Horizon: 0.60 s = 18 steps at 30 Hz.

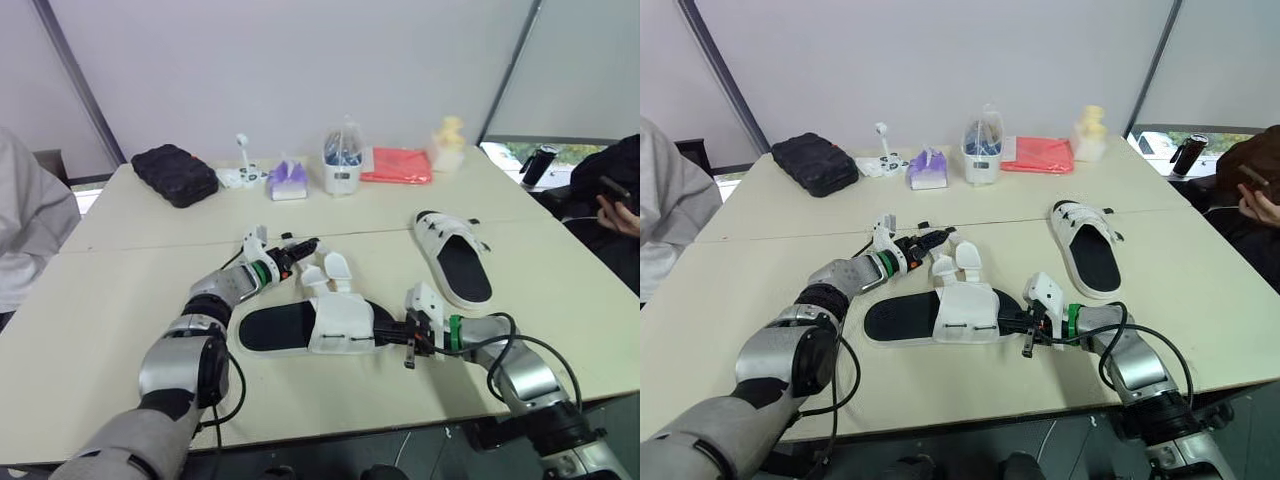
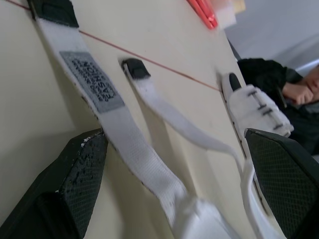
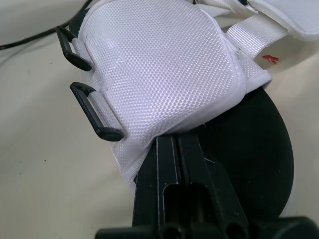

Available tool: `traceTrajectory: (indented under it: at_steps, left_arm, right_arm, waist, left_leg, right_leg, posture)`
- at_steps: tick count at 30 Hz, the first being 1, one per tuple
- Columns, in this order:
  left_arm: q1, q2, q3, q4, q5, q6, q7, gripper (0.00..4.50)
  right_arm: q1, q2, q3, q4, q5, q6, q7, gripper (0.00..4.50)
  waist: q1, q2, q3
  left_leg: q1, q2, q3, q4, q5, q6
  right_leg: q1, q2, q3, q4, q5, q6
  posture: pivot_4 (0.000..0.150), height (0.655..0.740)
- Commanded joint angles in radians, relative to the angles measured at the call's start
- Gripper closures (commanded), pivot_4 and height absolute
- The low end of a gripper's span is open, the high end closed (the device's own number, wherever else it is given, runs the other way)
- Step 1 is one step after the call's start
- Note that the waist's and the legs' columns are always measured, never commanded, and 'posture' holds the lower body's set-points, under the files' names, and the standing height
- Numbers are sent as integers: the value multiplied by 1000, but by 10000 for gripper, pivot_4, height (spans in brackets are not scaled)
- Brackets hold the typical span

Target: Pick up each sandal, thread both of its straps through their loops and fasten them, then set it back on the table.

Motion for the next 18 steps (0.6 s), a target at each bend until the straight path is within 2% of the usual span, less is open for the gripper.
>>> traceTrajectory:
  at_steps: [1,2,7,8,9,13,15,18]
  left_arm:
    - [-45,-10,38,40,27,-59,17,9280]
    - [-49,-12,45,48,34,-63,27,12781]
    - [-48,-13,65,60,62,-75,26,37918]
    - [-47,-12,72,59,63,-80,26,41764]
    - [-47,-10,82,58,61,-84,21,43492]
    - [-58,5,87,43,80,-110,-24,43492]
    - [-66,15,41,24,129,-144,-87,43492]
    - [-68,26,-107,-71,259,-276,-257,43492]
  right_arm:
    - [7,7,11,-1,-14,4,-13,45000]
    - [8,7,10,0,-15,3,-14,45000]
    - [6,9,11,-3,-13,6,-20,45000]
    - [6,10,12,-2,-14,6,-21,45000]
    - [7,11,13,-1,-14,5,-21,45000]
    - [6,14,17,11,-19,-4,-20,45000]
    - [5,14,19,20,-22,-11,-17,45000]
    - [3,13,19,26,-24,-15,-15,45000]
  waist:
    - [0,0,0]
    - [0,0,0]
    - [0,0,0]
    - [-1,0,0]
    - [-1,0,0]
    - [-1,0,0]
    - [-2,0,0]
    - [-2,0,0]
  left_leg:
    - [0,0,0,0,0,0]
    - [0,0,0,0,0,0]
    - [0,0,0,0,0,0]
    - [0,0,0,0,0,0]
    - [0,0,0,0,0,0]
    - [0,0,0,0,0,0]
    - [0,0,0,0,0,0]
    - [0,0,0,0,0,0]
  right_leg:
    - [0,0,0,0,0,0]
    - [0,0,0,0,0,0]
    - [0,1,0,0,0,0]
    - [0,1,0,0,0,0]
    - [0,1,0,0,0,0]
    - [0,1,0,0,0,0]
    - [0,1,0,0,0,0]
    - [0,1,0,0,0,0]
  posture:
    - [1500,7400]
    - [1500,7400]
    - [1500,7400]
    - [1500,7400]
    - [1500,7400]
    - [1500,7400]
    - [1500,7400]
    - [1500,7400]
